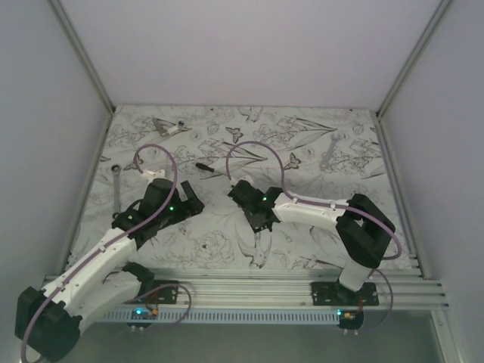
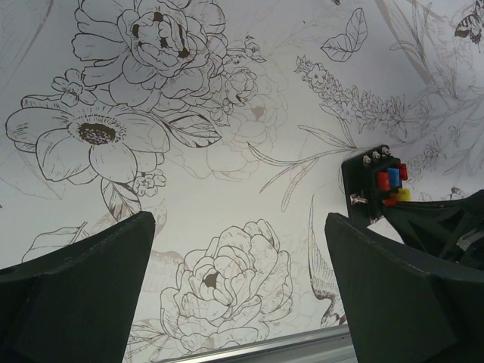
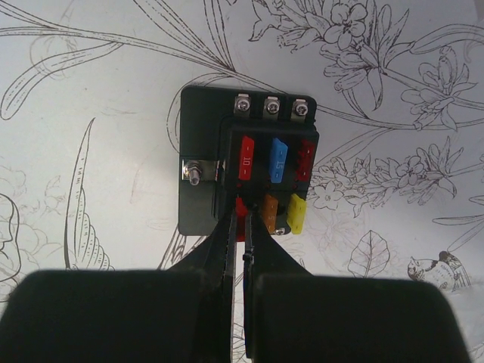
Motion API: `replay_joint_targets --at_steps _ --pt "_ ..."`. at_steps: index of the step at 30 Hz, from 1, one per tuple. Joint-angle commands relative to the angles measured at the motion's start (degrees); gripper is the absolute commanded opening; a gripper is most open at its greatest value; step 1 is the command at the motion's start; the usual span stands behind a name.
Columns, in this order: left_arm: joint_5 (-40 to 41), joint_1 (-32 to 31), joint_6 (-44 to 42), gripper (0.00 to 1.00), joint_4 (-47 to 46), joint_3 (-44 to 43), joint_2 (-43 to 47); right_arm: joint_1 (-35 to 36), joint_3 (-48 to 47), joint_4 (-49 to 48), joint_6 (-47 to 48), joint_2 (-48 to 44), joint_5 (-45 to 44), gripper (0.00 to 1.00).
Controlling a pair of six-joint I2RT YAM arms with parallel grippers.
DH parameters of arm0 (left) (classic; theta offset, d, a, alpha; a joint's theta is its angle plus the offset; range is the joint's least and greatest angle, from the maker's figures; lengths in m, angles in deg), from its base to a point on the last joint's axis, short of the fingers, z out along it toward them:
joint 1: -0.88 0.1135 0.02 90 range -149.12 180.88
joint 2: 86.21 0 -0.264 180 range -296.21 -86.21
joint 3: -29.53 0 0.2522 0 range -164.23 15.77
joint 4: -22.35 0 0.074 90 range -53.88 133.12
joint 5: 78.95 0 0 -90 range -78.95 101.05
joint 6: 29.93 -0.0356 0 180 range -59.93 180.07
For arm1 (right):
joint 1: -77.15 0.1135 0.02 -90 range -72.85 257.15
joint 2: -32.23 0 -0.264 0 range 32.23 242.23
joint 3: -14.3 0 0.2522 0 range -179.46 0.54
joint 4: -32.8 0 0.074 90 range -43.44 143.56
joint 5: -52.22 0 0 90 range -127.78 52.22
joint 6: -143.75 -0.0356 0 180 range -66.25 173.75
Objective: Snap on the fuse box
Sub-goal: Install the fuse at the fuse box base.
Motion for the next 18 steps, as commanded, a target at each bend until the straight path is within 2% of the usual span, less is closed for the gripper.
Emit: replay_joint_targets --at_steps 1,18 --pt "0.5 0.3 0.2 1.0 1.8 -0.4 0.1 0.4 -0.3 -1.3 -1.5 1.0 0.1 0.0" --pt "-0.3 0.3 0.1 1.0 1.8 -0.8 -0.7 -3.5 -0.7 0.7 -0.7 5.6 5.1 0.0"
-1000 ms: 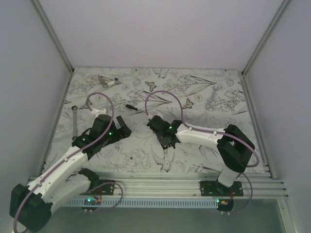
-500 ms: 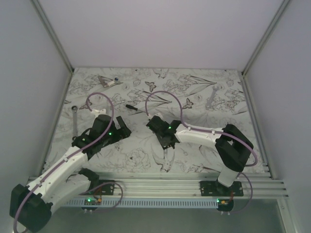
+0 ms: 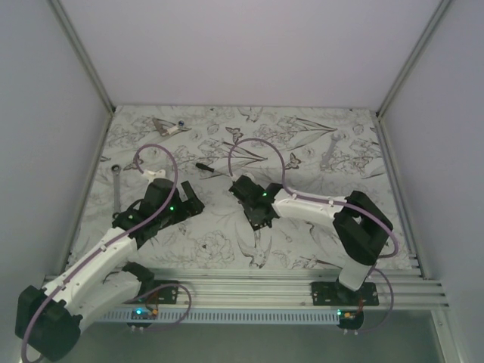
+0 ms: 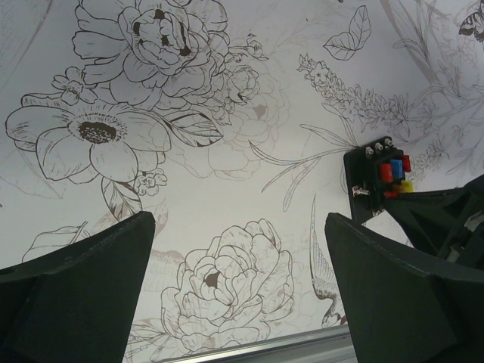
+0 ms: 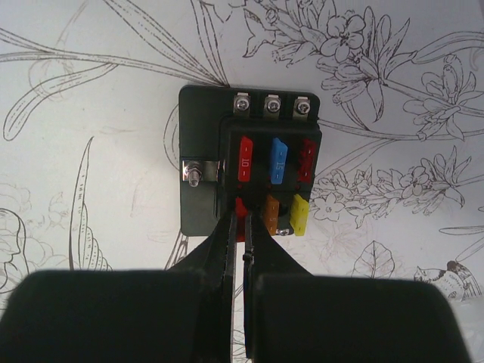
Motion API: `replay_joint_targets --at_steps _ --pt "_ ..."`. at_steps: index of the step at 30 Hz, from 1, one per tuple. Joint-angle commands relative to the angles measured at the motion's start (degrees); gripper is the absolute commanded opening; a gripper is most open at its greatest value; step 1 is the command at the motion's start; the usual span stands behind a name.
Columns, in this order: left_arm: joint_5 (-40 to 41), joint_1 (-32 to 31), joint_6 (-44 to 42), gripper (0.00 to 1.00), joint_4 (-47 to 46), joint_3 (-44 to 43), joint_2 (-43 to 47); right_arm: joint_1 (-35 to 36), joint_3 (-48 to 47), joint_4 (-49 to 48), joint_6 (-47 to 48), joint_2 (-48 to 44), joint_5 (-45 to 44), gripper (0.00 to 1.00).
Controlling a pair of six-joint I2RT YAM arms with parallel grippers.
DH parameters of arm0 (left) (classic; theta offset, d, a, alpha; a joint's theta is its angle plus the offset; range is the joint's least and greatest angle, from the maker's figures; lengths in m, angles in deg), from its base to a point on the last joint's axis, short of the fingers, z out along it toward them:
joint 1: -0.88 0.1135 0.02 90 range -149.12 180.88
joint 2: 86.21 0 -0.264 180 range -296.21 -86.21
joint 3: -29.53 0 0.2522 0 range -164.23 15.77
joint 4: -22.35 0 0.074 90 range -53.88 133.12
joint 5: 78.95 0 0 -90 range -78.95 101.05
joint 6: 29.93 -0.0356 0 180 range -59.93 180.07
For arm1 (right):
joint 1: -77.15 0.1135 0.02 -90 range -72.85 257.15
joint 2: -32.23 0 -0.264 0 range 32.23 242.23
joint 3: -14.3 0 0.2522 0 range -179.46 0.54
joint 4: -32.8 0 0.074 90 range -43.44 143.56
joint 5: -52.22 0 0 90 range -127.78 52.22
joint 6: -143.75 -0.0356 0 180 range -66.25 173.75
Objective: Snap on the fuse box
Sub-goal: Install the fuse at the fuse box base.
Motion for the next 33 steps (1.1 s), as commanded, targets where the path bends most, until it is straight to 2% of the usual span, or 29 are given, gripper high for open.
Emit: replay_joint_targets --at_steps 1,9,16,29,33 --pt "-0.2 0.3 0.1 1.0 1.7 -0.8 -0.2 -1.8 0.2 0.9 0.1 4.2 3.3 0.0" --pt "-0.8 0.3 0.1 1.0 1.8 -0.7 0.4 -4.2 -2.6 3.8 3.7 6.4 7.1 0.0" --pt "-0.7 0.3 0.3 1.0 1.9 -0.5 1.4 -4.8 -8.8 8.3 5.6 10.1 5.9 0.0" --pt "-1.1 0.3 0.5 1.0 2.0 -0.5 1.8 -2.1 -5.8 4.3 3.3 16.4 2.8 0.0" --pt "-1.2 0.4 0.4 1.0 2.3 -0.5 2.6 -1.7 -6.2 3.9 3.3 14.7 2.6 0.03"
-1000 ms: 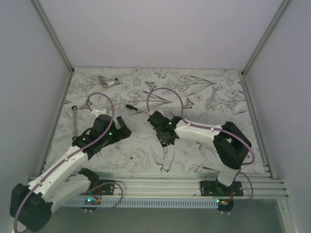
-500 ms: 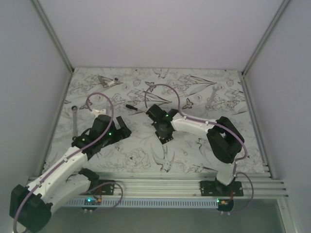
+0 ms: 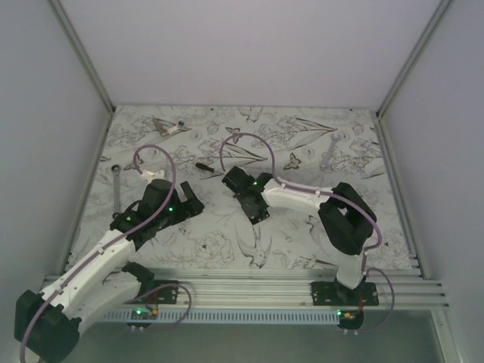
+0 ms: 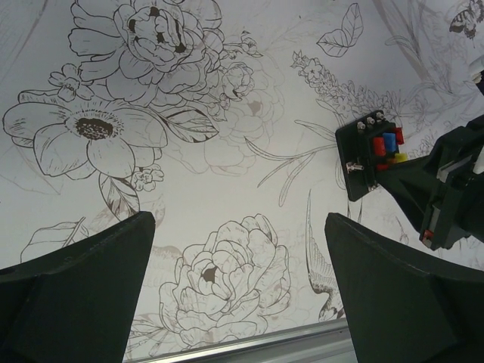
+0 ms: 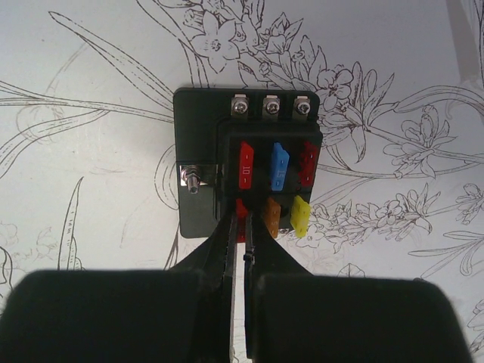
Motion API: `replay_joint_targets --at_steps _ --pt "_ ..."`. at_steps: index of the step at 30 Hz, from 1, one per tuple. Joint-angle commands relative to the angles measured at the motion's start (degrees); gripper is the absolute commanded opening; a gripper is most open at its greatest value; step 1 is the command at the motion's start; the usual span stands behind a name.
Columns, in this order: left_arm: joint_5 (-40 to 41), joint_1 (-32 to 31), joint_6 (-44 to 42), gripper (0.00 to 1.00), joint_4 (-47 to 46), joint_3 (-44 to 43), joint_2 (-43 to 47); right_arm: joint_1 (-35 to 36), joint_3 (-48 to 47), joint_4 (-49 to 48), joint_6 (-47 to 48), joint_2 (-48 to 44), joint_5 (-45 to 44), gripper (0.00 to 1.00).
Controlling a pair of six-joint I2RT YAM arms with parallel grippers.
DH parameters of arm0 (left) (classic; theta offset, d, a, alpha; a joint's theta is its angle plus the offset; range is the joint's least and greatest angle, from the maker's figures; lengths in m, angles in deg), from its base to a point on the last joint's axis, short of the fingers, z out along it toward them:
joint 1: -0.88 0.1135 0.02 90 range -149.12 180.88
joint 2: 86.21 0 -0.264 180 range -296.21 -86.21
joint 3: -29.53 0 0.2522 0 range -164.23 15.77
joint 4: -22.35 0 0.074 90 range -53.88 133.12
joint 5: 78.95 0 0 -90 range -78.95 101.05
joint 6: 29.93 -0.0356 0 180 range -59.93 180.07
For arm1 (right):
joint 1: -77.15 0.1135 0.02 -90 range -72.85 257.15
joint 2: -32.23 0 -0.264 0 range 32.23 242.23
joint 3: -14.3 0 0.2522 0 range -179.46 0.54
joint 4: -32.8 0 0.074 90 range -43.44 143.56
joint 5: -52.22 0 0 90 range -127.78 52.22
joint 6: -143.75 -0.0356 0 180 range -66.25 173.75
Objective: Snap on the fuse box
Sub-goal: Install the fuse at the fuse box base.
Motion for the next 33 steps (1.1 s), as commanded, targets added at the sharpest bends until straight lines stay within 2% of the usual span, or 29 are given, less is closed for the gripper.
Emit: replay_joint_targets --at_steps 1,3,13,28,33 --pt "-0.6 0.4 0.4 1.0 1.5 -0.5 1.5 1.0 3.7 -2.5 -1.0 4.6 2.3 0.06" --pt "-0.5 0.4 0.4 1.0 1.6 -0.6 1.7 1.4 2.9 -3.4 -0.9 1.5 3.1 0.11" --pt "-0.5 0.4 0.4 1.0 2.0 -1.0 2.1 1.4 1.0 -2.3 -0.7 -6.9 -0.5 0.21" --pt "-0.9 0.4 0.4 1.0 2.1 -1.4 1.9 0.4 5.2 -4.7 -1.3 -6.7 0.4 0.22" --pt "-1.3 0.4 0.3 1.0 2.1 -1.5 1.7 0.4 6.5 -6.5 -0.7 -11.8 2.7 0.25"
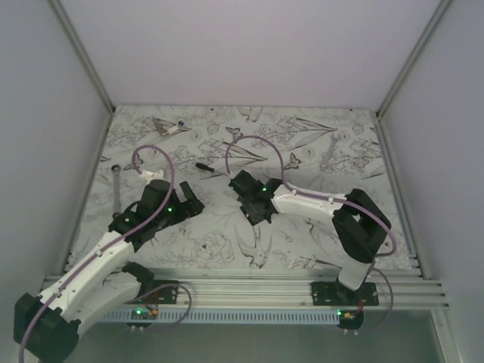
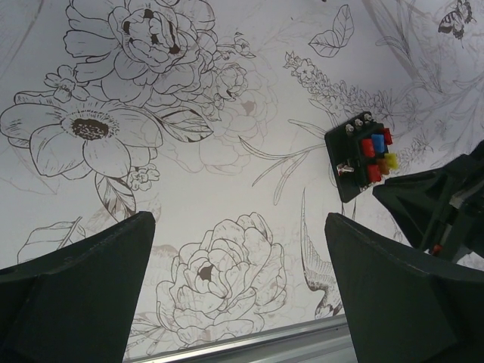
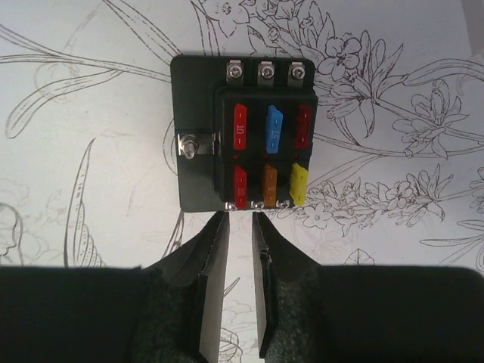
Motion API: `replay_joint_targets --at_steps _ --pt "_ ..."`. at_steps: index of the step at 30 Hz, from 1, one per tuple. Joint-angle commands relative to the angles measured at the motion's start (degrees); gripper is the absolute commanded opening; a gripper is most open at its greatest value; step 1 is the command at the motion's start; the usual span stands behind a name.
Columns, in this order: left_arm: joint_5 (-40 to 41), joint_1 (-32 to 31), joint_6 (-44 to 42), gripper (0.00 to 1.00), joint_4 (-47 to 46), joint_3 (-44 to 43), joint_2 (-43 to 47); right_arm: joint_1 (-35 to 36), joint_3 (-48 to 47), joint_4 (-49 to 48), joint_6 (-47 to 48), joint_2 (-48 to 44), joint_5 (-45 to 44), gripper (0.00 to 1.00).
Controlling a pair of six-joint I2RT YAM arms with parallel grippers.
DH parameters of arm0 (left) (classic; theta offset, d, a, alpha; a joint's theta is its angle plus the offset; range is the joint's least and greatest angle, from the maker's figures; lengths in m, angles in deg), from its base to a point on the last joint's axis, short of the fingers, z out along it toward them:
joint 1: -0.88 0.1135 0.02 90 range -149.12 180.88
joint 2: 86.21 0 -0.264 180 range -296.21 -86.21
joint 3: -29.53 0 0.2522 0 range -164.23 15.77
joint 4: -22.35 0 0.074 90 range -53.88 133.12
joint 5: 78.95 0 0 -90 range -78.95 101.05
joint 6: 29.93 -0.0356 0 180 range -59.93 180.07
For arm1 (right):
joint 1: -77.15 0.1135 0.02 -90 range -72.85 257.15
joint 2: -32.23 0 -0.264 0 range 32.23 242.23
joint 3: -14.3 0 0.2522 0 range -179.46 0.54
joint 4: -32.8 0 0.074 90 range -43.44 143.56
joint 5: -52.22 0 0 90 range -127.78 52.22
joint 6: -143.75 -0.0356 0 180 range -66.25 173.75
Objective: Snap on the fuse box
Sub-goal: Install the fuse at the fuse box base, then adjust the fuse box cover at the center of the board.
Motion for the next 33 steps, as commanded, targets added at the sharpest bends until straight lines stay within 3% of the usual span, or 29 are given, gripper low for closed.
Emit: replay_joint_targets --at_steps 1,5,10,16,22,28,33 --pt "-1.1 0.4 0.2 1.0 1.9 -1.5 -0.1 -0.3 0.4 -3.1 -0.2 -6.8 1.9 0.29" --pt "-2.0 0.4 -0.5 1.0 1.8 -2.0 -1.2 -2.2 3.1 -3.0 -0.1 -13.5 2.7 0.44" --pt "-3.4 0.4 -1.4 1.0 1.8 -2.9 -3.0 -12.1 10.5 -2.6 -2.3 -20.9 3.2 0.64" --pt "-4.0 0.4 -2.4 1.0 1.7 -3.6 -4.0 -24.6 19.5 -3.8 -5.9 -29.3 -0.7 1.0" --pt "-4.7 0.4 -3.3 1.0 1.5 -4.0 -5.4 -36.2 25.6 -4.3 -8.9 -33.5 -2.3 1.0" --pt "-5.4 0.4 -4.2 1.0 1.0 -4.3 -6.4 -39.8 28.7 -2.4 -11.8 -36.4 -2.5 0.99" --pt "-5.7 0.4 -4.6 1.0 0.3 -3.9 -6.4 -42.7 30.9 -2.8 -11.8 -36.3 2.2 0.99"
